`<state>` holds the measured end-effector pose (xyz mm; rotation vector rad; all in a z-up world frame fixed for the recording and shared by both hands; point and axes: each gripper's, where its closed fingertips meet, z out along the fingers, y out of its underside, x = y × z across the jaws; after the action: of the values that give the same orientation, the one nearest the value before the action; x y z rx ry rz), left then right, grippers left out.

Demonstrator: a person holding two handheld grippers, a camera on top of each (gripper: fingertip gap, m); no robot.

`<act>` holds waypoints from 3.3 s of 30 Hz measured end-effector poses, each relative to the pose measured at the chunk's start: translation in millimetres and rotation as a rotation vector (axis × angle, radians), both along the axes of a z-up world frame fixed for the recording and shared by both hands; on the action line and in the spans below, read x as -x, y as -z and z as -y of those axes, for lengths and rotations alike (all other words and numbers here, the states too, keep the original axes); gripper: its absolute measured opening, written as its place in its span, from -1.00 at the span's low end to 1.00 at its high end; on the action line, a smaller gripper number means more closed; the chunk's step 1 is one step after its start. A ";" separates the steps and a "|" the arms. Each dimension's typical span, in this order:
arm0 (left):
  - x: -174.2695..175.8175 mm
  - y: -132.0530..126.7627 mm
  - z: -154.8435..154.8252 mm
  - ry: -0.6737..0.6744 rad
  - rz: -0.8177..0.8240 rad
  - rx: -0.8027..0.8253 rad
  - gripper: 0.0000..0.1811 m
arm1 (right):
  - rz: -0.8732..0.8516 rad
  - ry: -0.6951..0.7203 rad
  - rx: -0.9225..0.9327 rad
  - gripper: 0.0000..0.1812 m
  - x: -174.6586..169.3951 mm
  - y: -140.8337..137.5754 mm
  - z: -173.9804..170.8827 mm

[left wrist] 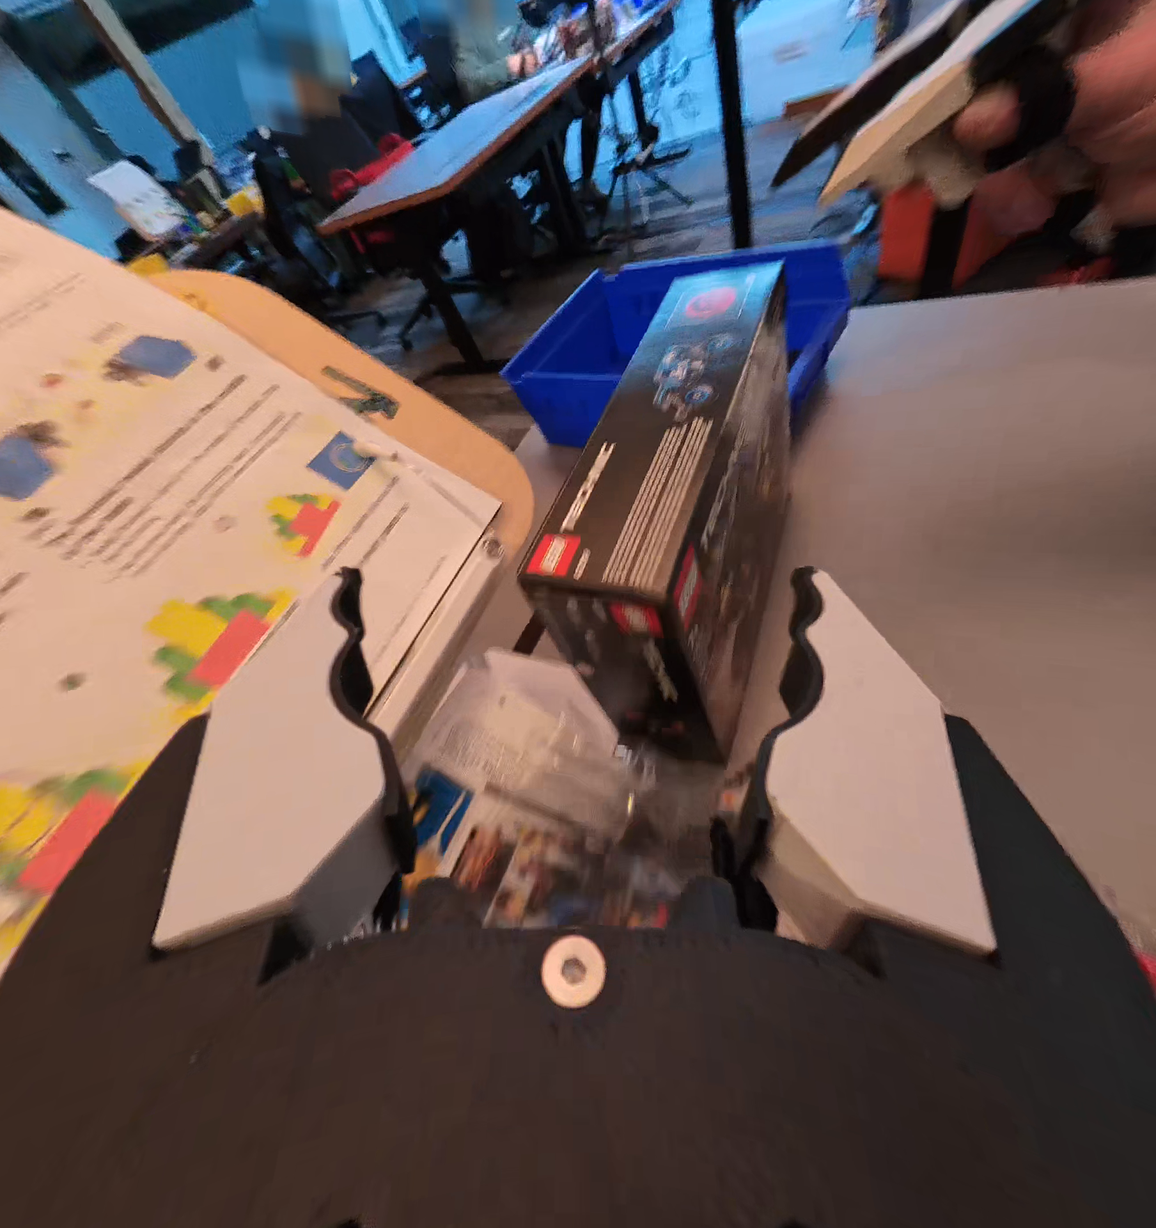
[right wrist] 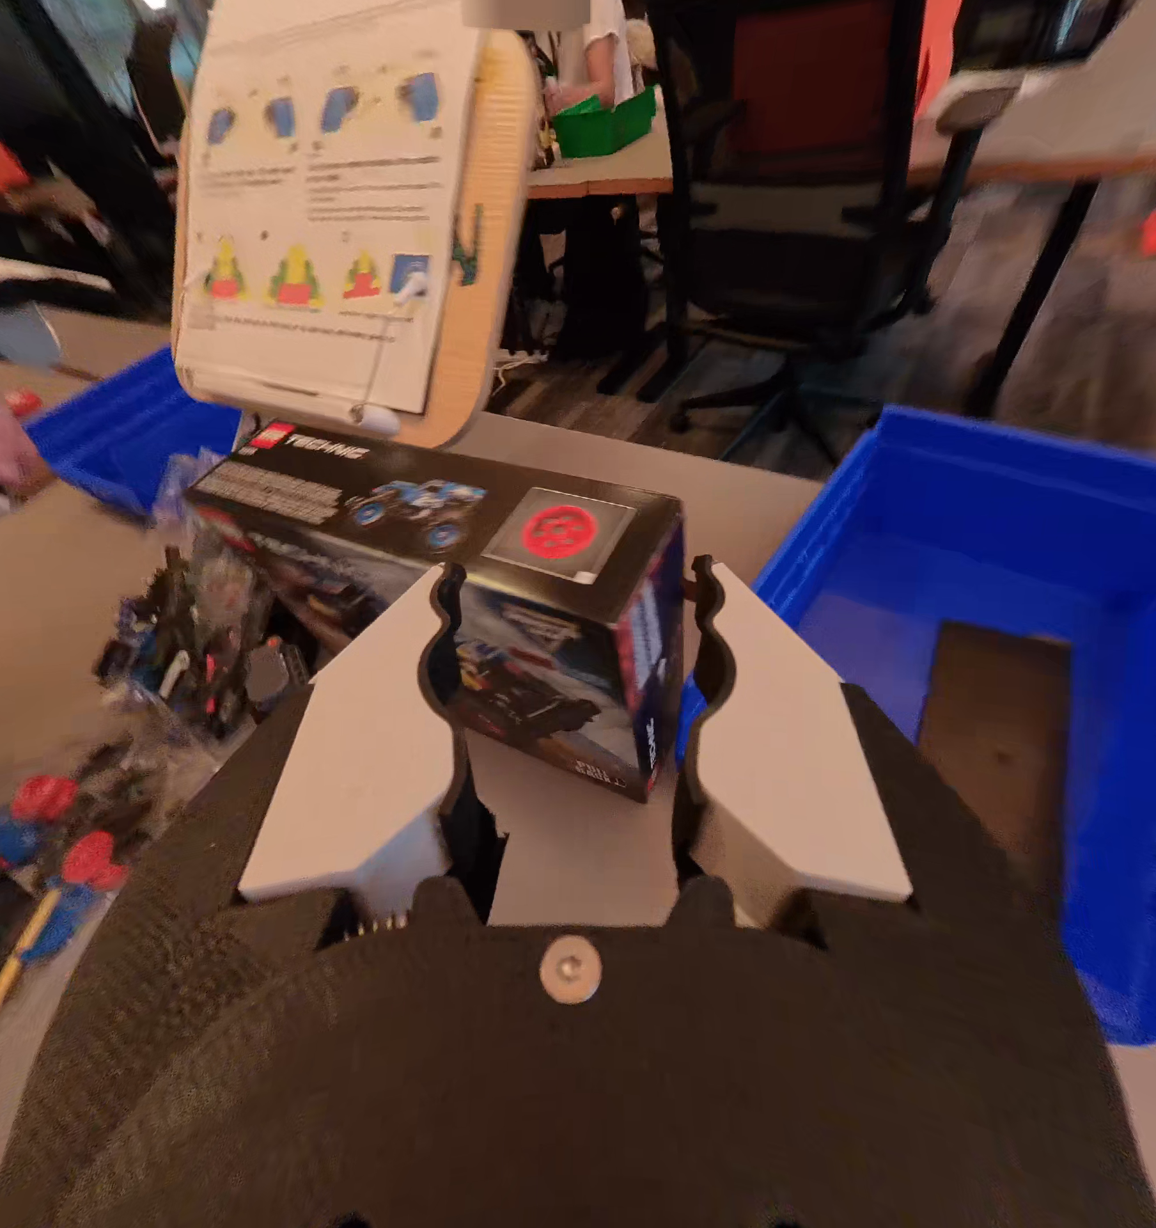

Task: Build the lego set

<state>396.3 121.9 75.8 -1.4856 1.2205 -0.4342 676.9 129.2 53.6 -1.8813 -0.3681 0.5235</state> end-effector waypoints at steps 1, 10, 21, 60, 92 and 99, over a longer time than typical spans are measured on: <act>16.0 0.0 6.1 -0.028 -0.020 -0.001 0.31 | 0.056 -0.006 -0.039 -0.25 8.5 -7.6 10.8; 155.0 75.1 39.8 -0.230 0.072 0.301 -0.47 | 0.216 -0.401 0.013 -0.36 169.9 28.0 120.1; 140.7 172.6 11.0 -0.238 0.281 0.715 -0.46 | 0.050 -0.562 0.227 -0.36 256.8 124.1 124.8; 343.8 -15.2 47.8 -0.406 0.319 0.237 -1.00 | 0.083 -0.636 0.217 -0.55 260.4 167.6 127.7; 444.9 67.7 -172.2 -0.644 0.550 0.725 -0.93 | 0.071 -0.651 0.309 -0.59 255.6 192.2 123.3; 464.2 80.2 -185.0 -0.742 0.384 0.643 -1.00 | 0.072 -0.652 0.309 -0.59 254.4 192.0 123.9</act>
<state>-67.9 306.9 -4.4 -2.1355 0.1637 -0.5869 422.5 5.3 -138.4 -2.0626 -1.0119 0.9901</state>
